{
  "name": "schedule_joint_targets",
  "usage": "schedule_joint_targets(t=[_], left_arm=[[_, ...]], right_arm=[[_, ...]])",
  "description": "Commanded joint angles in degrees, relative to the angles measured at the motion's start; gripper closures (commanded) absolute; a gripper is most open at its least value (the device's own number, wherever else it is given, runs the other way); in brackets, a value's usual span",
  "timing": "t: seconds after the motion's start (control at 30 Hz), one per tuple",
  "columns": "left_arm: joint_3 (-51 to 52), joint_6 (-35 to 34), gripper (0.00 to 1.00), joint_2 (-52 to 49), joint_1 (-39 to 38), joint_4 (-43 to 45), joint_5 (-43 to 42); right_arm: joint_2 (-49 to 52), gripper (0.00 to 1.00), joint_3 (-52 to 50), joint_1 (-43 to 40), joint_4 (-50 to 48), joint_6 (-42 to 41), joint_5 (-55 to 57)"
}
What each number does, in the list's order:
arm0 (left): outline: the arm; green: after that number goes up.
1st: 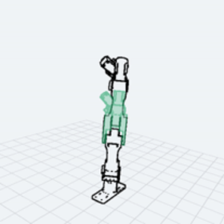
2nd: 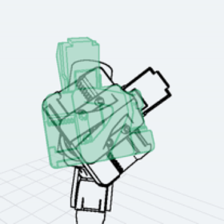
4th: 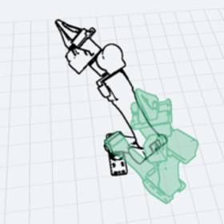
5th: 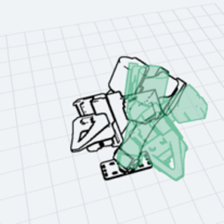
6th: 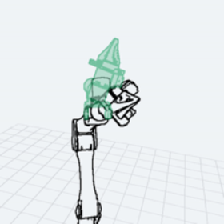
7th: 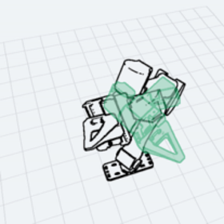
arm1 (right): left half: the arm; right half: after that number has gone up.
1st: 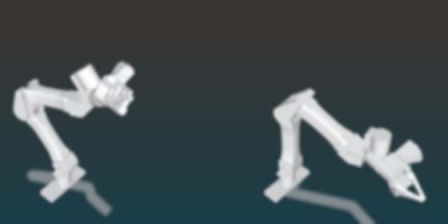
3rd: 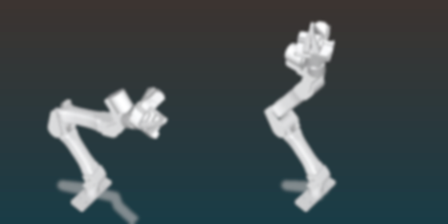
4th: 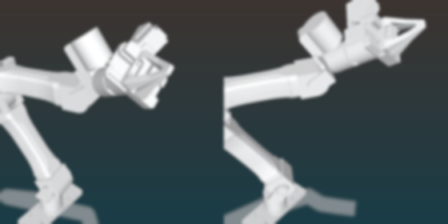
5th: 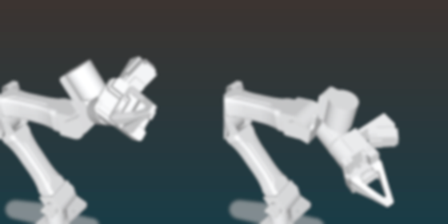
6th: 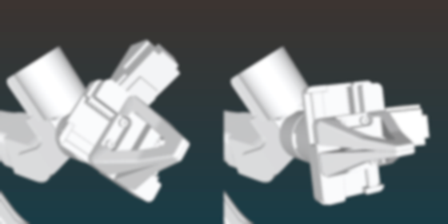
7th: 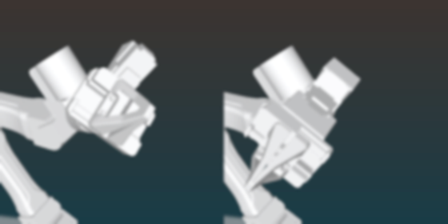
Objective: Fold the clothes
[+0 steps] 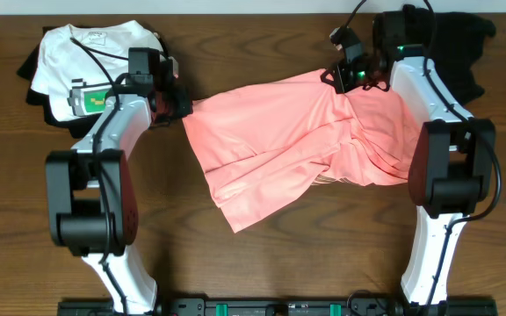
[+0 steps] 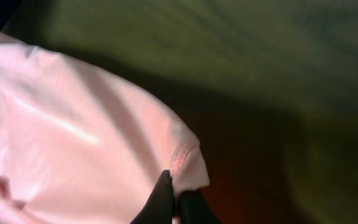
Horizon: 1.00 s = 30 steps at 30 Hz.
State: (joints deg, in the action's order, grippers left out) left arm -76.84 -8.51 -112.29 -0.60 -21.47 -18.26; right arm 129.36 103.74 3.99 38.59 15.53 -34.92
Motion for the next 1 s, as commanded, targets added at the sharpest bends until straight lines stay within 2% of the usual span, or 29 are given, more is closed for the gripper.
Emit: schedule_joint_targets(t=[0.0, 0.37, 0.73, 0.97], left_arm=[[0.1, 1.4, 0.94, 5.3, 0.0, -1.0, -0.2], [0.1, 1.4, 0.94, 12.5, -0.9, -11.3, -0.2], [0.1, 1.5, 0.94, 13.5, -7.2, -23.6, -0.2], [0.1, 3.9, 0.94, 13.5, -9.1, -30.1, -0.2]], right_arm=[[-3.1, 0.99, 2.4, -0.8, 3.9, 3.8, -1.6], [-4.3, 0.99, 2.4, -0.8, 14.1, 5.6, -1.0], [-8.4, 0.99, 2.4, -0.8, 24.3, 5.3, 7.8], [-8.5, 0.99, 2.4, -1.6, 32.1, 3.6, 12.4]])
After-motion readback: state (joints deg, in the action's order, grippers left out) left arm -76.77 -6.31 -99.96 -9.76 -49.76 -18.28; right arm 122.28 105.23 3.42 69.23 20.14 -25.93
